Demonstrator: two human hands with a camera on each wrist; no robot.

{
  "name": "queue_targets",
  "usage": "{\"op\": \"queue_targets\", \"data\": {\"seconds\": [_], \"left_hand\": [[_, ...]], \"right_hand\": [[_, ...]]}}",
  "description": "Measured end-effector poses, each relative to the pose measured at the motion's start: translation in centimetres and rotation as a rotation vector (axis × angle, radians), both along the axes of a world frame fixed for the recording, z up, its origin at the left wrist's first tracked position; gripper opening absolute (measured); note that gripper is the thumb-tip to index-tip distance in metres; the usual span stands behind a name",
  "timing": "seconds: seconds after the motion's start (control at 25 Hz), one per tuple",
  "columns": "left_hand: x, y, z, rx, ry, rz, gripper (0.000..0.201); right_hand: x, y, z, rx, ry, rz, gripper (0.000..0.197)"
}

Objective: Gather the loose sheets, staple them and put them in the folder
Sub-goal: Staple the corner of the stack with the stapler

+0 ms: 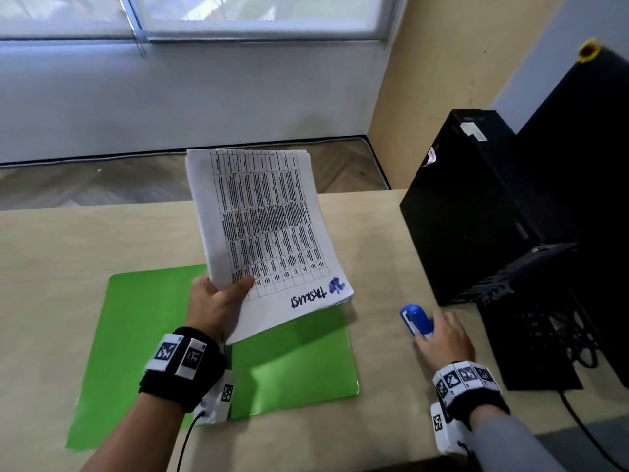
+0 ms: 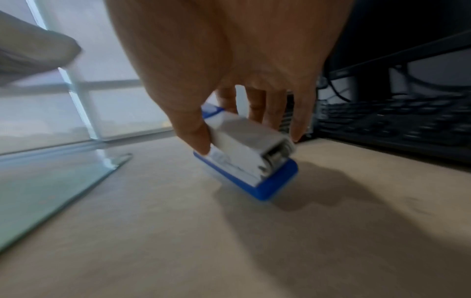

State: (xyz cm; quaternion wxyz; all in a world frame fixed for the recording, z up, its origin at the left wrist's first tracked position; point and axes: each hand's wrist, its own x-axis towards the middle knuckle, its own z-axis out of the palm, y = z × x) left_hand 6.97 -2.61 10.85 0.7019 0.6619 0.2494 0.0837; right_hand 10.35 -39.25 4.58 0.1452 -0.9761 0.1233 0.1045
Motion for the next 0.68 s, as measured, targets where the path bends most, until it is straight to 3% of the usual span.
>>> {"op": "queue_targets", "data": {"seconds": [0.16, 0.24, 0.32, 0.48, 0.68], "left_hand": [[0.5, -0.5, 0.5, 0.009, -0.041, 0.108, 0.014], [0.6, -0.6, 1.1, 0.009, -0.066, 0.183, 0.014], [0.5, -0.4, 1.3, 0.036, -0.085, 0.222, 0.015], [-0.1, 0.3, 0.8, 0.122, -0.086, 0.259, 0.020], [-0.8, 0.2, 1.1, 0.251, -0.069, 0.222, 0.025]], "right_hand": [[-1.1, 6.0, 4.2, 0.609, -0.156, 0.037, 0.016], [-1.8, 9.8, 5.9, 0.900, 0.029, 0.032, 0.013], [-2.5, 12.5, 6.2, 1.040, 0.259, 0.095, 0.015], [-2.7, 15.7, 5.5, 0.963, 0.328, 0.286, 0.054], [-1.8, 17.5, 6.6, 0.880, 0.353, 0.339, 0.056]]}}
